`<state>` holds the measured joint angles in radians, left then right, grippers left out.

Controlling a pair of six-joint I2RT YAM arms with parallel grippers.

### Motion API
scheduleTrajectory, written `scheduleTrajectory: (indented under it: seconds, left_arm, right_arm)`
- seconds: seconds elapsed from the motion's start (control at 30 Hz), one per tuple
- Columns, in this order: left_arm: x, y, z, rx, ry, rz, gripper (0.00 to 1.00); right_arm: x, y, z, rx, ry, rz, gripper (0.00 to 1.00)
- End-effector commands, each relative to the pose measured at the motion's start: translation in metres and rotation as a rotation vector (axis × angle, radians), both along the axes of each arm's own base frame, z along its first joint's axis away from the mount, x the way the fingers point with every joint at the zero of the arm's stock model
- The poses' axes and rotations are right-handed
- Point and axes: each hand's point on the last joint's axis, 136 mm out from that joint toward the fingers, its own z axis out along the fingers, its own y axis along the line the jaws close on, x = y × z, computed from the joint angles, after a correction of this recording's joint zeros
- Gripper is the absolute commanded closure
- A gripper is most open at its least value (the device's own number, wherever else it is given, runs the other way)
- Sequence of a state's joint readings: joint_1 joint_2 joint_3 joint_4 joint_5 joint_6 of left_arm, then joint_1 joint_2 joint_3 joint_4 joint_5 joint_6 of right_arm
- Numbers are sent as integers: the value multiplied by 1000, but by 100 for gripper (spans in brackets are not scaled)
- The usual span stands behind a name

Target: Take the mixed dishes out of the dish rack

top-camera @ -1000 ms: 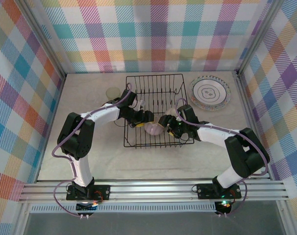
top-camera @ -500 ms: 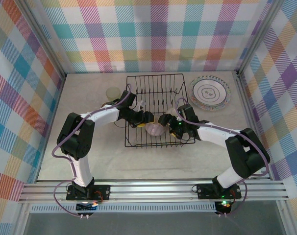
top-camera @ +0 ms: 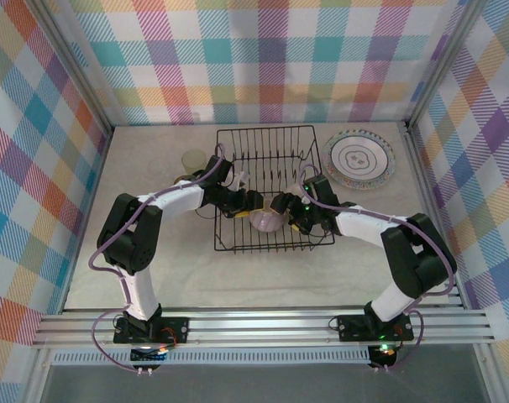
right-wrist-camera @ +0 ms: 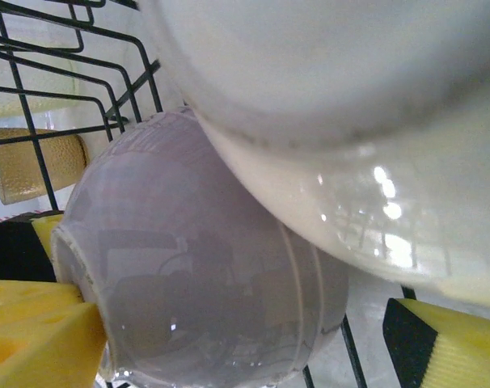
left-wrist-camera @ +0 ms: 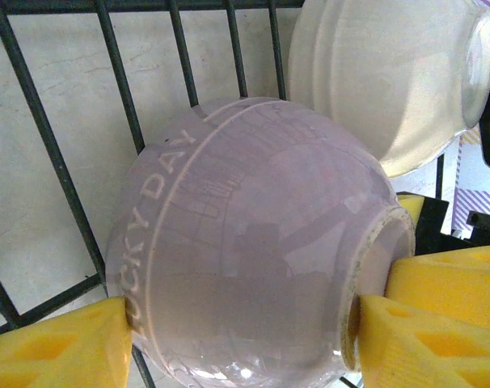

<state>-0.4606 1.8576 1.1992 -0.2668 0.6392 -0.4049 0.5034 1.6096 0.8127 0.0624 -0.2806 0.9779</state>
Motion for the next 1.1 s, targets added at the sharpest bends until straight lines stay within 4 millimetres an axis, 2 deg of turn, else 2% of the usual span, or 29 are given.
scheduleTrajectory:
  seconds: [0.0,0.37,0.53,0.73,0.83,1.07]
  left_arm:
    - [-18,1,-21,28,73,-18,33]
    - [-26,-3,-24,24,92,-29,36]
    - [-25,-9,-23,2,73,-32,36]
    - [-30,-15,-23,-18,74,-34,37]
    - [-31,-17,-16,-40,66,-29,36]
    - [-29,-21,-2,-69,48,-30,35]
  right_arm:
    - [-5,-15,-35,-145,49,10,12]
    - [-6,-7,-42,-110,77,32,15]
    - [-14,-5,-46,-85,119,21,12]
    - [-24,-2,-56,-18,157,-7,15]
    - [-27,-6,-61,-18,150,-21,18]
    - [-29,-8,-60,1,135,-30,21]
